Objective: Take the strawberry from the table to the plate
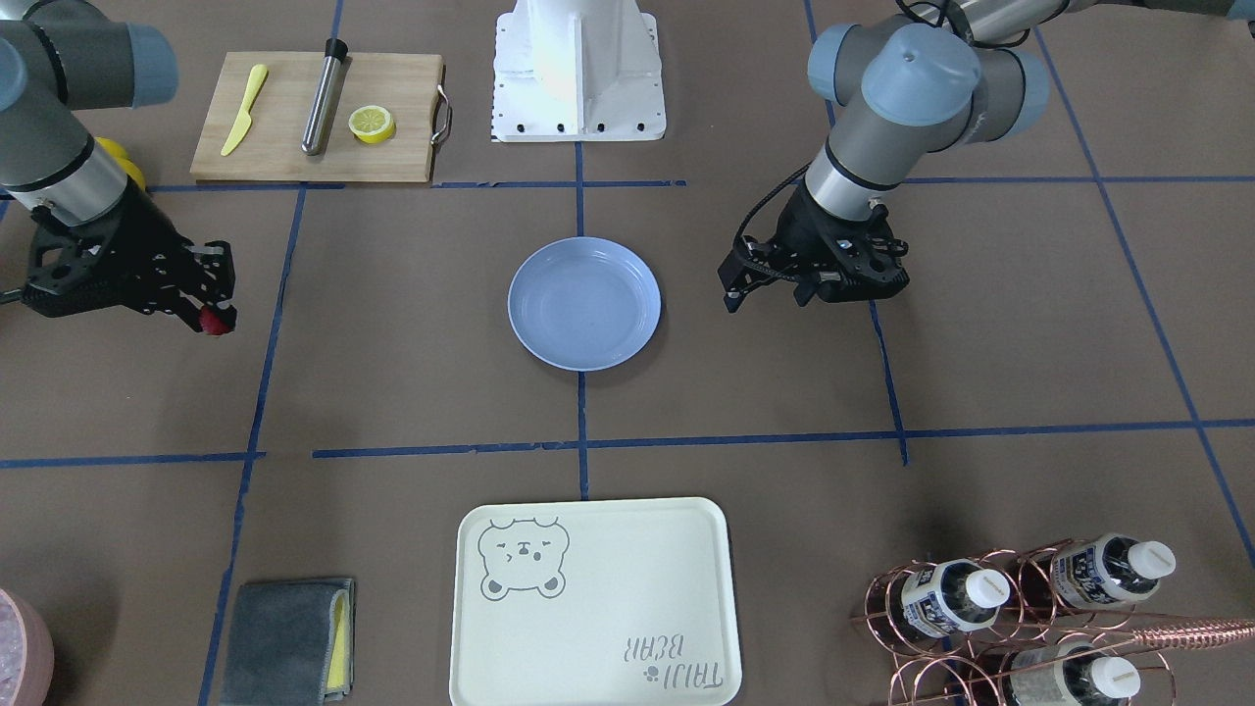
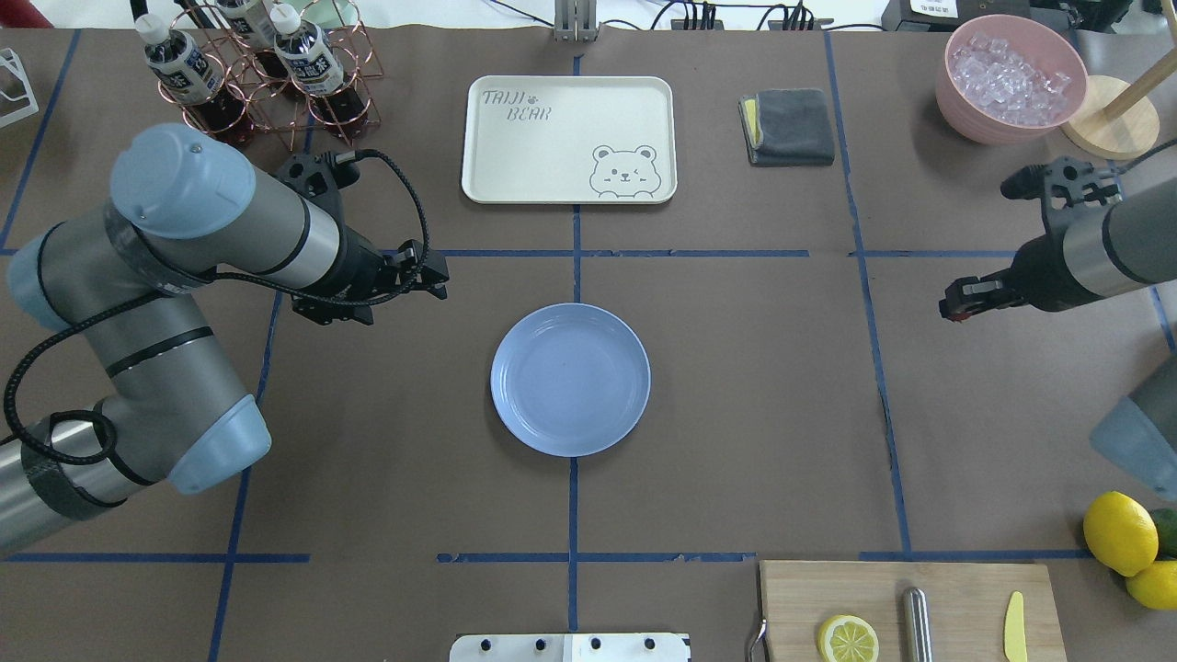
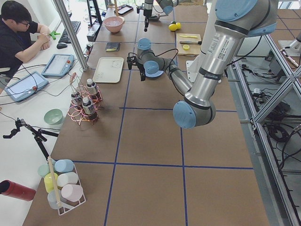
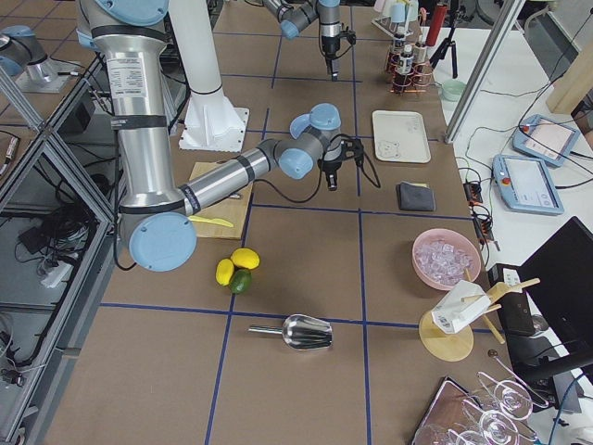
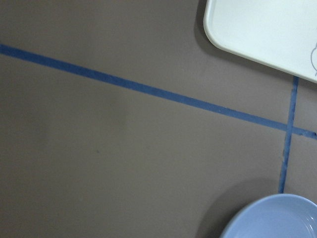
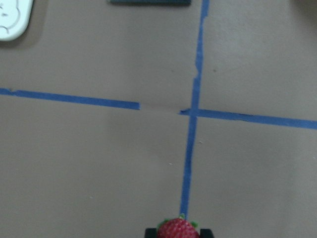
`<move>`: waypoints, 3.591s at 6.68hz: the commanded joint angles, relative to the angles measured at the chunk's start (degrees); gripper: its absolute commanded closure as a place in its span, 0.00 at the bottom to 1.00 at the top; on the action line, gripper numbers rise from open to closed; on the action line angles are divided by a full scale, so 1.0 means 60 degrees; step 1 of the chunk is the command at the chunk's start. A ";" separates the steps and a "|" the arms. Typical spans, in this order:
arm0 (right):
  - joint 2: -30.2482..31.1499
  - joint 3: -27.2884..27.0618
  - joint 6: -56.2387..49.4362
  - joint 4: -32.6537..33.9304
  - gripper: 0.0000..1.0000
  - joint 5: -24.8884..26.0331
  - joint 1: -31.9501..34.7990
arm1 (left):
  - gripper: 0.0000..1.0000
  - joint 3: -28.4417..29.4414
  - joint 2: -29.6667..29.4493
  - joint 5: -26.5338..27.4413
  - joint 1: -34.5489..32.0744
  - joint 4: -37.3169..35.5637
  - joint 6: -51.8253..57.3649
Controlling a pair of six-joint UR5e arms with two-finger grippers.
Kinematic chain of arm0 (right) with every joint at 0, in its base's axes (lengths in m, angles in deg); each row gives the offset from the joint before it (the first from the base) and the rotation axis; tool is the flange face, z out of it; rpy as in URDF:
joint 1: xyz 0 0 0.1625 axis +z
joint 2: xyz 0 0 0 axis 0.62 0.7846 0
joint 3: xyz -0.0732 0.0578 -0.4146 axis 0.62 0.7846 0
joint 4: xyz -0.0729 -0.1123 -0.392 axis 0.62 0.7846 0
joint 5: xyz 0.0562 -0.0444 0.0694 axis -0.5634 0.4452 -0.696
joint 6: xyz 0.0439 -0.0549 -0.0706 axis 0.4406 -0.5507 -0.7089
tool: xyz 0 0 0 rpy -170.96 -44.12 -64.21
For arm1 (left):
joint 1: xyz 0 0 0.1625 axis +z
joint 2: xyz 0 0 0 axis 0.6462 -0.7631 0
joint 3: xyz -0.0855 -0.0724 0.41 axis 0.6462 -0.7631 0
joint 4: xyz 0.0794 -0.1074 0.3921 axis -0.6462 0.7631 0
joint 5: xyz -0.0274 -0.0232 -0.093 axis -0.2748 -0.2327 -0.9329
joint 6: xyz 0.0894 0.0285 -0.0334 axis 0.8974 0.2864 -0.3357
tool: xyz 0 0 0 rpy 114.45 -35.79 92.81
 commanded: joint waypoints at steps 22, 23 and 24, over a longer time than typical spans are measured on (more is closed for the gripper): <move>-0.4645 0.1004 0.2396 0.3271 0.00 0.2389 -0.2887 | 0.00 -0.0102 0.3219 -0.1278 -0.4209 -0.0349 0.8032; -0.3945 0.0079 0.0888 0.4127 0.00 0.2070 -0.2071 | 0.00 0.0292 0.3512 -0.1678 -0.5043 -0.0363 0.9508; -0.3024 -0.0321 -0.0563 0.4295 0.00 0.0892 -0.0902 | 0.00 0.0992 0.3689 -0.2044 -0.5878 -0.0349 1.0857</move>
